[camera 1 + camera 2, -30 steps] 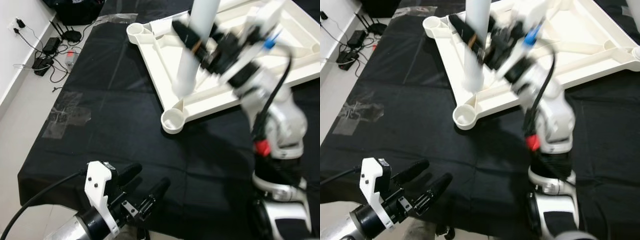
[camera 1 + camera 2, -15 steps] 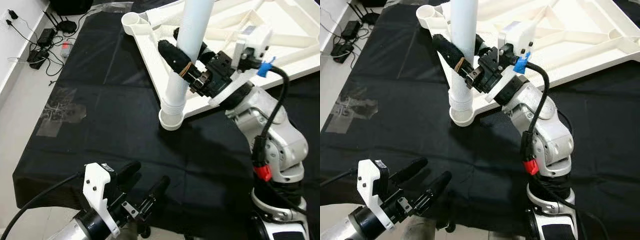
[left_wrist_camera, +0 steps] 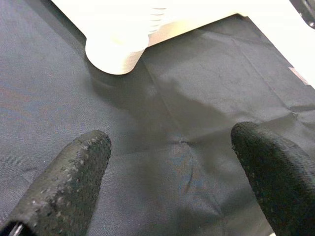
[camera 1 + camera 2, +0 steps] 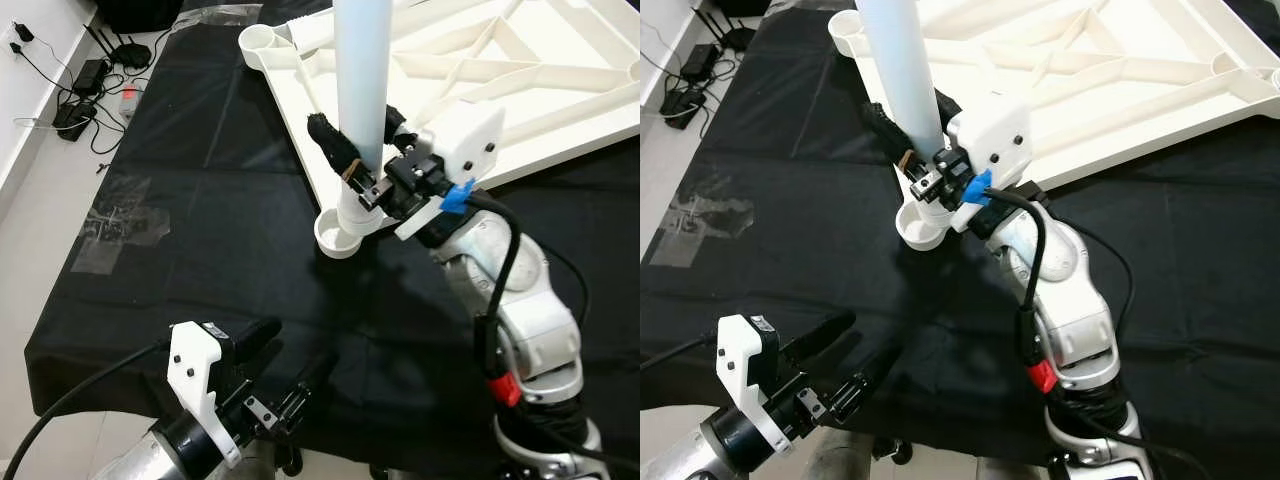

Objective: Building children table

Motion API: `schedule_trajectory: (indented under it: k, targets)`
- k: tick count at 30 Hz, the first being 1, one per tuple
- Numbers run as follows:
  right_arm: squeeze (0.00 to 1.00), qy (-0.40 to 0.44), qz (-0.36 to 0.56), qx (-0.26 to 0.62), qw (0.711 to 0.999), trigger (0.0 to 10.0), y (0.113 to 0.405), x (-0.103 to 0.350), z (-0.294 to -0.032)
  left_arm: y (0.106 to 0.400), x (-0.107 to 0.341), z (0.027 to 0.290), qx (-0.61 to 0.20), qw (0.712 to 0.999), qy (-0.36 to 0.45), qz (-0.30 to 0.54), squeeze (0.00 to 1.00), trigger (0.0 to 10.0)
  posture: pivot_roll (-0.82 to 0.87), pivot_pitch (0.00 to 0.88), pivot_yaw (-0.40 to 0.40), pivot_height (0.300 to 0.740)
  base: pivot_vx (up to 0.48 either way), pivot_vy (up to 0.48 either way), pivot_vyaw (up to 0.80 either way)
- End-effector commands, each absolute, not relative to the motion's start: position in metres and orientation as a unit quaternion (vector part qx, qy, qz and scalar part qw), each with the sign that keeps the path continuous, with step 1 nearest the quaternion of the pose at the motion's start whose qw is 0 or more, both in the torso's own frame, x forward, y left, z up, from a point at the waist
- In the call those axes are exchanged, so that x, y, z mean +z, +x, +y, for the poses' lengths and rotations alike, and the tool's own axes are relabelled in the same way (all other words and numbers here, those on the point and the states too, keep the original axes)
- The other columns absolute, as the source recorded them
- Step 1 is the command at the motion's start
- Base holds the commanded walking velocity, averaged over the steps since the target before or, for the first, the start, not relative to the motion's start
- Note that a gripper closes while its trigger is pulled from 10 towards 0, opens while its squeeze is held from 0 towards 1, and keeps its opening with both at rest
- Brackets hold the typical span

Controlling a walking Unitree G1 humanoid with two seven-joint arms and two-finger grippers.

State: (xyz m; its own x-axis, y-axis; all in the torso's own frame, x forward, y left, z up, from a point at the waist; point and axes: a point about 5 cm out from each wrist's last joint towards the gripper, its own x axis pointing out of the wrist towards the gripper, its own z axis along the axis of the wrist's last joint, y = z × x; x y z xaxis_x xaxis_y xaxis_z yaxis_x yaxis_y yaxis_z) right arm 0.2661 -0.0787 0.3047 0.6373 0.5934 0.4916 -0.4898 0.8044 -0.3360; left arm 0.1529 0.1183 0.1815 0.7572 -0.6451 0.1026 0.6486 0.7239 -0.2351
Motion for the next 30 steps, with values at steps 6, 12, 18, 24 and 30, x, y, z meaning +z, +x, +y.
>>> schedule_trajectory:
  k: [6, 12, 18, 24, 30]
  targets:
    - [0.00, -0.080, -0.281, 0.303, 0.907, 10.0, 0.258, 0.287, -0.068, 0.151, 0.177, 0.120, -0.346, 0.929, -0.130, 0.000, 0.00, 10.0, 0.03, 0.394, 0.078, 0.740, 0.000, 0.000, 0.00]
    - [0.00, -0.071, -0.281, 0.311, 0.905, 10.0, 0.255, 0.286, -0.066, 0.151, 0.177, 0.120, -0.346, 0.929, -0.130, 0.000, 0.00, 10.0, 0.03, 0.390, 0.077, 0.740, 0.000, 0.000, 0.00]
    - [0.00, -0.060, -0.281, 0.318, 0.904, 10.0, 0.252, 0.282, -0.060, 0.151, 0.175, 0.119, -0.346, 0.929, -0.130, 0.001, 0.00, 10.0, 0.02, 0.376, 0.075, 0.740, 0.000, 0.000, 0.00]
    - [0.00, -0.051, -0.280, 0.313, 0.906, 10.0, 0.253, 0.277, -0.053, 0.151, 0.174, 0.118, -0.346, 0.929, -0.131, 0.000, 0.00, 10.0, 0.03, 0.366, 0.073, 0.740, 0.000, 0.000, 0.00]
    - [0.00, -0.045, -0.288, 0.308, 0.906, 10.0, 0.259, 0.279, -0.045, 0.151, 0.174, 0.117, -0.346, 0.929, -0.131, -0.002, 0.00, 10.0, 0.04, 0.362, 0.070, 0.740, 0.000, 0.000, 0.00]
